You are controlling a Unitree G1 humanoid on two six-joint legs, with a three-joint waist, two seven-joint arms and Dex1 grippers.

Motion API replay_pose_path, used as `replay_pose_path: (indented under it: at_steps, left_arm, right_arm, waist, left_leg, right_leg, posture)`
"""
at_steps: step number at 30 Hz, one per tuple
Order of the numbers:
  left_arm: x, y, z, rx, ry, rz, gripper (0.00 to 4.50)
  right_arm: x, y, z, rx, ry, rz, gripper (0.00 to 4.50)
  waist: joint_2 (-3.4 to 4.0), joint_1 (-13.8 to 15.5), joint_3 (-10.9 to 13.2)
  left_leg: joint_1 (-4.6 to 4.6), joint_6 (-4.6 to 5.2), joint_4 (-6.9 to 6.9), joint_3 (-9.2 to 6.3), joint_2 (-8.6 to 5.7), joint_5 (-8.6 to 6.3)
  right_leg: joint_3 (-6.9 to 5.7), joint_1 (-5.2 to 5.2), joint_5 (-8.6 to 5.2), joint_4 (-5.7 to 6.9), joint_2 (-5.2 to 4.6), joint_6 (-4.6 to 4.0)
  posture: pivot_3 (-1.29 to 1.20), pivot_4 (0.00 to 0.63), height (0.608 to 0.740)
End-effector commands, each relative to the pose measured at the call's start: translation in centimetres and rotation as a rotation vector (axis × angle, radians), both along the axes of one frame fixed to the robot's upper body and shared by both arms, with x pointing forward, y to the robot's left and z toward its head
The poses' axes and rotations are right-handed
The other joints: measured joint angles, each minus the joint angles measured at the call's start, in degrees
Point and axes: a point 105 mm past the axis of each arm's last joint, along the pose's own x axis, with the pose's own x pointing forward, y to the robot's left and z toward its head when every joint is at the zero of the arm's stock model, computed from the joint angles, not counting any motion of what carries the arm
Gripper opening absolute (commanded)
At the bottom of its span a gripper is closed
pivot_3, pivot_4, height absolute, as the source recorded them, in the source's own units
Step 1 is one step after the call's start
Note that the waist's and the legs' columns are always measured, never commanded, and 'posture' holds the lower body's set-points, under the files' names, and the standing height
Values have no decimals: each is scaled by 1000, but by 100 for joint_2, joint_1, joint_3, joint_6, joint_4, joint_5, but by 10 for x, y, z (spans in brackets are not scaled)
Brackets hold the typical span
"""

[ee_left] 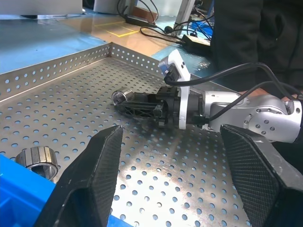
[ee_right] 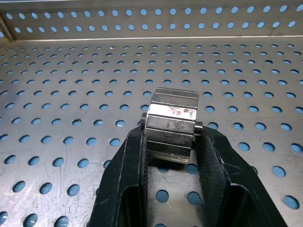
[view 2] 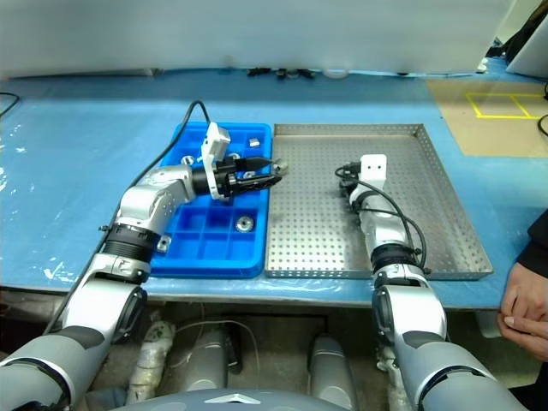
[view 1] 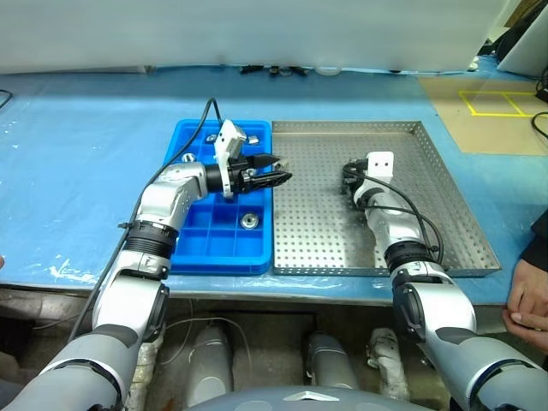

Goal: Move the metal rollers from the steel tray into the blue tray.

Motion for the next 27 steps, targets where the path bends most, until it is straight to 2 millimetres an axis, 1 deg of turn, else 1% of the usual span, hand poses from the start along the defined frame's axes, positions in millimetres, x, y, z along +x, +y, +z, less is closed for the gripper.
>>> replay_pose_path:
  at_steps: [1, 5, 9, 10, 11, 14, 16, 18, 20, 23, 25, 27]
  left_arm:
    - [-2, 1, 7, -9, -34, -12, 3470]
    - [-4, 5, 12, -16, -40, -17, 3470]
    - [-2, 18, 21, -21, -57, 2, 3470]
    - [-4, 23, 24, -23, -63, 3, 3470]
    - [-6, 28, 27, -24, -71, 2, 3470]
    - [-15, 48, 31, -3, -91, -1, 3470]
    - [-21, 60, 30, 22, -95, 6, 3470]
    - [-27, 71, 25, 52, -92, 24, 3470]
    - [-32, 81, 21, 72, -86, 47, 3470]
    - [-43, 93, 15, 91, -75, 83, 3470]
    - [-49, 100, 10, 99, -64, 116, 3470]
    - [-56, 108, 6, 101, -53, 154, 3470]
  right_arm:
    - [0, 4, 11, 17, -57, 21, 1098]
    - [1, 8, 17, 23, -68, 42, 1098]
    - [-3, 26, 30, 22, -83, 167, 1098]
    - [-8, 35, 36, 11, -96, 230, 1098]
    - [-13, 43, 42, 4, -108, 294, 1098]
    - [-36, 71, 59, 7, -124, 518, 1098]
    - [-52, 86, 66, 5, -117, 640, 1098]
    - [-72, 105, 72, 0, -102, 796, 1098]
    - [-94, 124, 77, 11, -81, 947, 1098]
    - [-118, 146, 79, 15, -41, 1115, 1098]
    - [-127, 157, 78, 8, -23, 1189, 1098]
    - [-131, 167, 77, 15, -8, 1240, 1098]
  waist:
    - [0, 1, 0]
    - [1, 0, 0]
    - [3, 6, 3]
    - [3, 9, 3]
    - [4, 17, 3]
    - [6, 16, 5]
    - [7, 34, 5]
    - [7, 60, 5]
    - [8, 92, 6]
    - [8, 155, 6]
    - [8, 203, 6]
    - [8, 241, 6]
  left_leg:
    - [0, 1, 0, 0, 0, 0]
    - [-2, 2, -1, 0, 0, -1]
    - [-3, 2, -7, 0, 1, -1]
    - [-4, 1, -10, 0, 2, -1]
    - [-4, 1, -11, 1, 3, -1]
    - [-10, 2, -18, 0, 6, -1]
    - [-11, 2, -22, 0, 7, -2]
    - [-11, 0, -31, -1, 8, -1]
    - [-8, -2, -33, -1, 8, 0]
    - [0, -11, -49, -3, 10, 4]
    - [5, -23, -56, -5, 13, 12]
    - [11, -35, -71, -7, 13, 20]
  right_leg:
    - [0, 0, 0, -1, 0, 0]
    - [0, 0, 0, -5, 0, 0]
    - [-1, -2, 0, -8, 1, 0]
    - [-3, -2, 0, -12, 3, 0]
    - [-3, -2, 0, -14, 3, 0]
    - [-9, -5, 0, -24, 8, 0]
    - [-13, -6, 0, -25, 10, 0]
    - [-21, -6, 0, -26, 8, 0]
    - [-22, -3, 0, -27, 6, 0]
    - [-24, -2, -1, -30, 1, 0]
    - [-23, -5, -1, -28, 3, 1]
    - [-23, -5, -2, -27, 3, 1]
  posture:
    - [-191, 150, 740]
    - [-191, 150, 740]
    - [-185, 150, 740]
    - [-183, 150, 740]
    - [-183, 150, 740]
    - [-163, 150, 740]
    - [-132, 150, 740]
    - [-106, 150, 740]
    - [-81, 150, 740]
    - [4, 150, 740]
    - [36, 150, 740]
    - [101, 150, 740]
